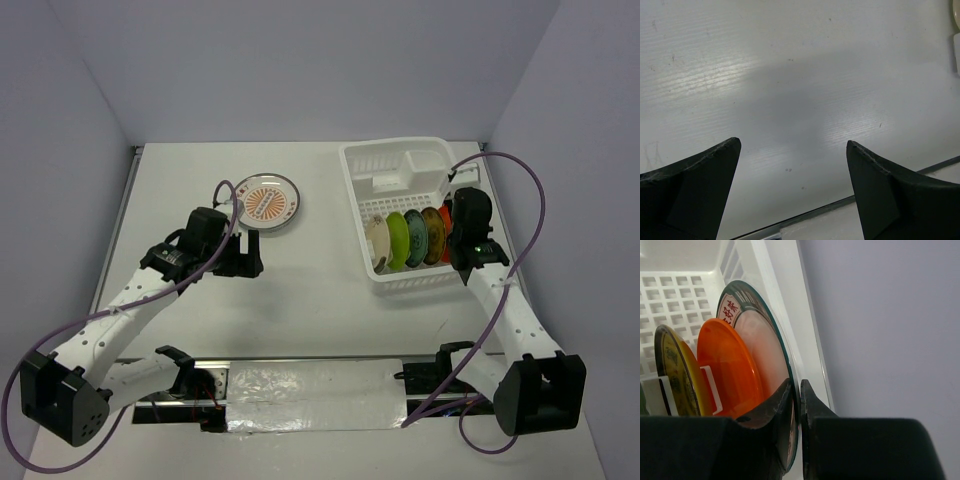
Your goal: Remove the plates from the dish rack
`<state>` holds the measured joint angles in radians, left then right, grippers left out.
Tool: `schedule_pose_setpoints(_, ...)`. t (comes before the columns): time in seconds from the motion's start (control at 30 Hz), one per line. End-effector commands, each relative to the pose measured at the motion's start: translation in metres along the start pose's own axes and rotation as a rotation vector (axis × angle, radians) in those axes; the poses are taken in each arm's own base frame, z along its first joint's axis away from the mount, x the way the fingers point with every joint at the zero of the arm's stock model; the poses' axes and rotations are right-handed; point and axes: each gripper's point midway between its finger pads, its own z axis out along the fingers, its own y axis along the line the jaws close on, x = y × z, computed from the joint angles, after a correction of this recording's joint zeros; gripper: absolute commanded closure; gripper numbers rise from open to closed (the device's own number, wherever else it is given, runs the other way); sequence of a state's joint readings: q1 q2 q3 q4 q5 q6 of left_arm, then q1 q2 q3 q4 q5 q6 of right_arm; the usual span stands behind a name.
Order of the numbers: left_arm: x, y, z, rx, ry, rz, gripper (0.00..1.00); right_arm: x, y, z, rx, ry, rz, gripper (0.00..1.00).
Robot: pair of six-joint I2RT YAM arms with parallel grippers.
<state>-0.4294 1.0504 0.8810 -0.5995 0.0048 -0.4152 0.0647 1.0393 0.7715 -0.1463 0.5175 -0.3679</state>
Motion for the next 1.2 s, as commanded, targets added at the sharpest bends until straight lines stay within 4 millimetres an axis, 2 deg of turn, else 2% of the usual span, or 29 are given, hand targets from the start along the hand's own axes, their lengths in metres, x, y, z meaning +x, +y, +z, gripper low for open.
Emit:
schedule_pose_setpoints(0.0,-0.013,-0.006,-0.005,0.017,-0.040,0.022,0.00,-0.029,-0.012,-0.004,0.026,-0.114,0.057,0.87)
schedule_pose_setpoints(0.1,-0.013,-0.006,-0.006,0.020,-0.045,0.021,0.00,-0.045,-0.013,-0.009,-0.003,-0.177,0.038,0.93)
schedule_pose_setpoints(0.13,-0.013,-0.007,-0.006,0.020,-0.043,0.022,0.00,-0.049,-0.014,-0.010,-0.007,-0.190,0.019,1.00)
schedule_pose_setpoints(0.2,-0.014,-0.002,-0.006,-0.008,-0.055,0.018,0.00,-0.061,-0.015,-0.014,-0.023,-0.231,0.018,1.00)
schedule_pose_setpoints(0.37,-0.015,-0.001,-0.006,-0.012,-0.055,0.018,0.00,-0.087,-0.040,-0.026,0.063,-0.268,-0.020,1.00)
schedule_pose_setpoints(0.4,-0.014,-0.001,-0.006,-0.012,-0.051,0.019,0.00,-0.086,-0.049,-0.029,0.116,-0.255,-0.023,1.00)
schedule_pose_setpoints(0.43,-0.014,-0.002,-0.006,-0.012,-0.051,0.017,0.01,-0.096,-0.058,-0.034,0.157,-0.286,-0.027,1.00)
schedule_pose_setpoints(0.63,-0.016,-0.003,-0.007,-0.004,-0.059,0.019,0.00,-0.130,-0.090,-0.072,0.308,-0.396,-0.045,1.00)
schedule_pose_setpoints(0.67,-0.019,-0.004,-0.008,-0.002,-0.066,0.021,0.00,-0.140,-0.098,-0.083,0.328,-0.421,-0.027,1.00)
schedule_pose_setpoints(0.8,-0.035,-0.017,-0.018,0.052,-0.111,0.017,0.00,-0.166,-0.104,-0.121,0.330,-0.486,-0.004,1.00)
schedule_pose_setpoints(0.83,-0.047,-0.028,-0.025,0.105,-0.143,0.018,0.00,-0.171,-0.090,-0.128,0.266,-0.495,-0.017,1.00)
schedule_pose_setpoints(0.87,-0.055,-0.036,-0.031,0.141,-0.170,0.012,0.00,-0.183,-0.094,-0.141,0.235,-0.530,0.016,1.00)
schedule_pose_setpoints(0.9,-0.071,-0.055,-0.044,0.229,-0.221,0.015,0.01,-0.192,-0.083,-0.153,0.140,-0.549,0.050,1.00)
schedule_pose_setpoints(0.93,-0.080,-0.065,-0.051,0.275,-0.247,0.018,0.00,-0.195,-0.075,-0.159,0.084,-0.552,0.083,1.00)
schedule_pose_setpoints(0.97,-0.093,-0.076,-0.063,0.329,-0.289,0.027,0.00,-0.198,-0.068,-0.164,0.012,-0.556,0.206,1.00)
schedule_pose_setpoints(1.0,-0.101,-0.086,-0.072,0.374,-0.316,0.036,0.00,-0.196,-0.064,-0.170,-0.054,-0.525,0.216,1.00)
schedule_pose_setpoints(1.07,-0.119,-0.109,-0.094,0.497,-0.389,0.075,0.00,-0.202,-0.032,-0.186,-0.285,-0.539,0.326,1.00)
schedule_pose_setpoints(1.13,-0.138,-0.125,-0.115,0.575,-0.479,0.114,0.00,-0.197,-0.010,-0.199,-0.442,-0.550,0.309,1.00)
schedule_pose_setpoints(1.17,-0.143,-0.128,-0.121,0.593,-0.506,0.126,0.00,-0.201,0.016,-0.217,-0.620,-0.571,0.339,1.00)
